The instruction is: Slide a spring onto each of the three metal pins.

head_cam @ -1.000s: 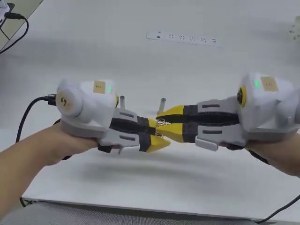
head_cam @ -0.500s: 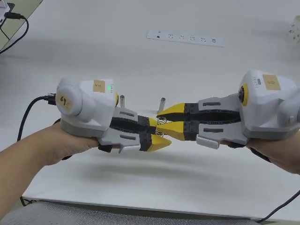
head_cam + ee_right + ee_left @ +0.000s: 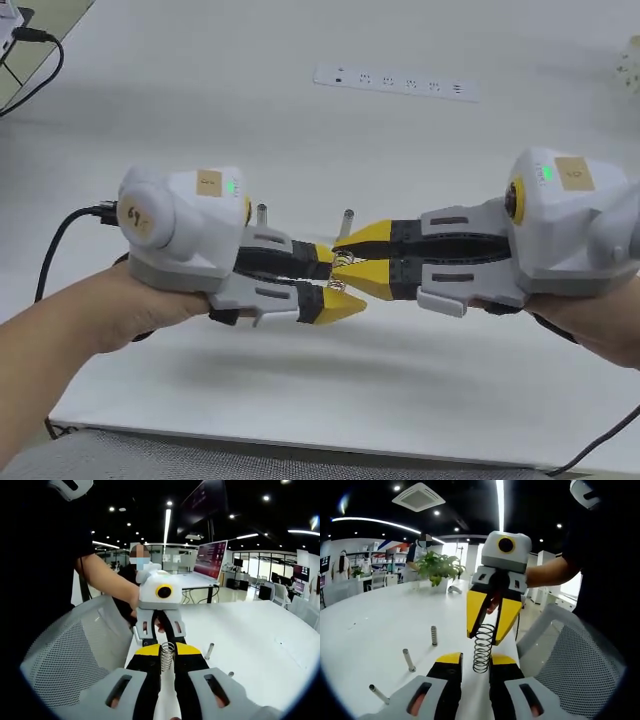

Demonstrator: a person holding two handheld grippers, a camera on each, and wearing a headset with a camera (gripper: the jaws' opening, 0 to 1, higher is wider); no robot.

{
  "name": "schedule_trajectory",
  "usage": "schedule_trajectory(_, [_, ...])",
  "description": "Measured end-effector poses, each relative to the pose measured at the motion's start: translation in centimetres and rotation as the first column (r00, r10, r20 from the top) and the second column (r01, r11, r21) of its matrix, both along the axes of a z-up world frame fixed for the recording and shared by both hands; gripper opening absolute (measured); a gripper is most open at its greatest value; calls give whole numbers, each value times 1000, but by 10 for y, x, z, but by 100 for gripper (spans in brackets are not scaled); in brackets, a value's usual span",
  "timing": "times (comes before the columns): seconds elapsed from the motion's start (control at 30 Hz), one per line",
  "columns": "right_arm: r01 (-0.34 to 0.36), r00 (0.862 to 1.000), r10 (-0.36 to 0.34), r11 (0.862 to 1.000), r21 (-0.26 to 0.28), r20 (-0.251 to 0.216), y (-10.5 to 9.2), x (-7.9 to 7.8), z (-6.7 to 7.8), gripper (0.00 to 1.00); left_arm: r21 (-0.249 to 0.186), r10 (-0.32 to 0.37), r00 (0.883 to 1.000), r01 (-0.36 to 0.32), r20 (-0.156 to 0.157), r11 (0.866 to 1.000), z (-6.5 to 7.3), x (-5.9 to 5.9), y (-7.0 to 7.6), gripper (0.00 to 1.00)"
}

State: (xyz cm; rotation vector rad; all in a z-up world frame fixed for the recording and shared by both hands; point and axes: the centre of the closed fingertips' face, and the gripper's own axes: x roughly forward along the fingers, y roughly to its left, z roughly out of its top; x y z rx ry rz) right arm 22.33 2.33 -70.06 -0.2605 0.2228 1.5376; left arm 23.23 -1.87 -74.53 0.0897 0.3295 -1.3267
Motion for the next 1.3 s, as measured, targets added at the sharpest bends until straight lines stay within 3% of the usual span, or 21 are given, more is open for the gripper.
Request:
schedule_trajectory(0.57, [29,1000,-29,1000,-1,9,-3,7,0,6,17,47,999,-47,15,999,-2,7,13,28])
schedule_trajectory(1.3, [53,998,-53,998,-13,15,-9,14,-3,6,44,137,990,-139,44,989,-4,19,49,45])
